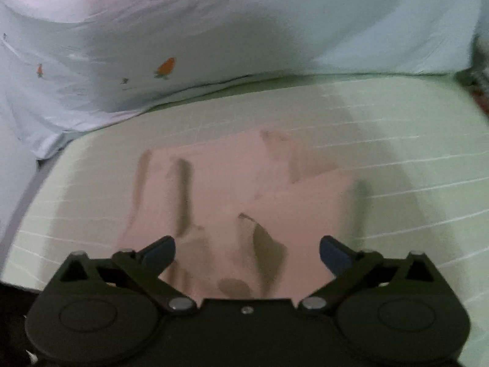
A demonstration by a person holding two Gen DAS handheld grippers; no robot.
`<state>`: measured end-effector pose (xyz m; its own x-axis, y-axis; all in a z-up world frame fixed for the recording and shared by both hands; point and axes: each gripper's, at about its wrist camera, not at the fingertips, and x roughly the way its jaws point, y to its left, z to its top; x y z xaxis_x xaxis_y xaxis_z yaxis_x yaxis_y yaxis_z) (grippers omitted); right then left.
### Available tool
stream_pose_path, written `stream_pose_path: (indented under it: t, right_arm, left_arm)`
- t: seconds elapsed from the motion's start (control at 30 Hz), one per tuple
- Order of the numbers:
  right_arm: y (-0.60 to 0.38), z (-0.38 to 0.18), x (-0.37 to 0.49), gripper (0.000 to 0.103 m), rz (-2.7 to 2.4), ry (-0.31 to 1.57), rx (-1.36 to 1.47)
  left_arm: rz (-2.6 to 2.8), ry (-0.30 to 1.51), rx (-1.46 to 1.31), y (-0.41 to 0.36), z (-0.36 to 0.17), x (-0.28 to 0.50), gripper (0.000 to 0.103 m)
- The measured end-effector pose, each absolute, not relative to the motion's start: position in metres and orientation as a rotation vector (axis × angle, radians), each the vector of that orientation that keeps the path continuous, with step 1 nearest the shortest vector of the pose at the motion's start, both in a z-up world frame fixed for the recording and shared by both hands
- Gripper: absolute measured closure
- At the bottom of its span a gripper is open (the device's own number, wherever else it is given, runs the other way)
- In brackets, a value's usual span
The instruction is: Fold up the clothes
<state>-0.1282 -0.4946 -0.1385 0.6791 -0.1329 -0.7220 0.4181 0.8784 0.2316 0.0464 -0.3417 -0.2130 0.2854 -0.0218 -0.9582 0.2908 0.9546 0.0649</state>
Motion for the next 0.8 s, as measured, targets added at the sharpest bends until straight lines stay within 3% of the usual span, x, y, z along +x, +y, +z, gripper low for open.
stream_pose_path:
  t: [0.43, 0.63, 0.8]
  right_arm:
    - [-0.559, -0.168, -0.212, 0.000, -0.645, 0.833, 0.379]
    - [-0.571, -0.175, -0.233, 0.000, -0.662, 0.851, 0.386]
    - [-0.571, -0.181, -0.234, 0.000, -0.657, 0.878, 0.384]
  left_arm:
    - [-0.433, 1.096, 0.226, -0.397, -0.161, 0.009, 0.004]
    - [-0.645, 1.067, 0.239, -0.447, -0.162, -0.002, 0.016]
    - [-0.656, 1.092, 0.264, -0.478, -0.182, 0.004, 0.016]
